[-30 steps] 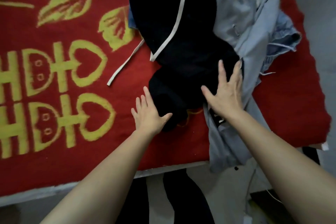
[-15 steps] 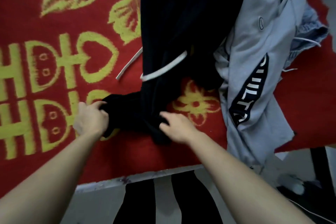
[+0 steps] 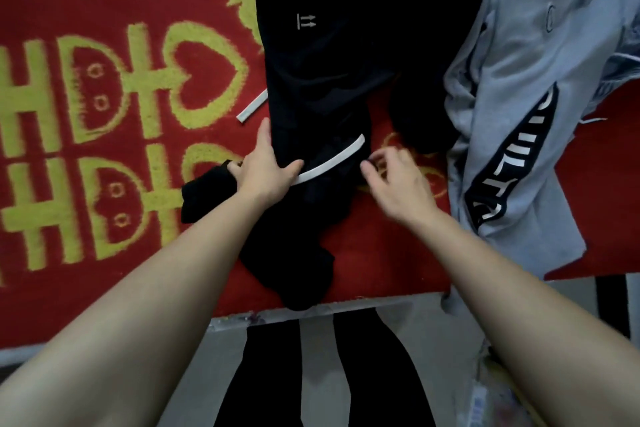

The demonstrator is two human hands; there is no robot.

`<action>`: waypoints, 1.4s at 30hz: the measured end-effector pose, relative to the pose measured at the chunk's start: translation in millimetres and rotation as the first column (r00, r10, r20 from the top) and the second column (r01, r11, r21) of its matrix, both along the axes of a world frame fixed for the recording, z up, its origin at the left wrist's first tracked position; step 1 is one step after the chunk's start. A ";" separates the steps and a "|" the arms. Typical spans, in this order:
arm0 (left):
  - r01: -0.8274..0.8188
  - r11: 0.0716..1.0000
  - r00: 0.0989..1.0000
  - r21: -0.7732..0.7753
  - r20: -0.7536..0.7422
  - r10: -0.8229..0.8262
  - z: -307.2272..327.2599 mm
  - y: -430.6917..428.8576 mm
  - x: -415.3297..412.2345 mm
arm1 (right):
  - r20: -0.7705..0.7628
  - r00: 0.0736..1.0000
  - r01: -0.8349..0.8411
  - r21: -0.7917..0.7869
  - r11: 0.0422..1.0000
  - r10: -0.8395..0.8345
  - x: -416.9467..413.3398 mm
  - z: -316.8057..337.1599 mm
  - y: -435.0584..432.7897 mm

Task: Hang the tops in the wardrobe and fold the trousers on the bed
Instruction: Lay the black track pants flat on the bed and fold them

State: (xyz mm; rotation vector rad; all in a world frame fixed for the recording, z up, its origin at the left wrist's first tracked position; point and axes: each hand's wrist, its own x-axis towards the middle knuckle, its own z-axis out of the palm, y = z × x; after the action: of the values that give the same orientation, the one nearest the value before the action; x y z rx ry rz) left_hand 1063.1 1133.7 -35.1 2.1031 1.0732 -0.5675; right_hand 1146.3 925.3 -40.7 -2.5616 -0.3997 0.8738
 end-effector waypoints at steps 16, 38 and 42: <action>0.139 0.981 0.857 0.133 -0.513 -0.052 8.1 84.7 -78.6 | 0.045 0.782 -0.616 -0.097 0.782 0.621 34.1 -5.6 114.0; -0.424 0.904 0.906 -0.049 -0.022 0.423 -8.7 94.1 -86.4 | 0.052 0.972 -0.234 0.070 0.970 0.231 -4.9 -12.0 141.9; -0.542 0.816 0.832 -0.202 0.006 0.554 -3.5 100.2 -96.9 | -0.178 0.922 -0.326 0.128 0.937 0.345 -24.7 -22.2 146.1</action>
State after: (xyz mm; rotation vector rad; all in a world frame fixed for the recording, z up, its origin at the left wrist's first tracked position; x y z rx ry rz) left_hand 966.2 1233.9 -38.7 1.5254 1.4484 -0.2964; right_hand 1121.5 1071.4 -63.0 -2.3253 -0.8160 1.1862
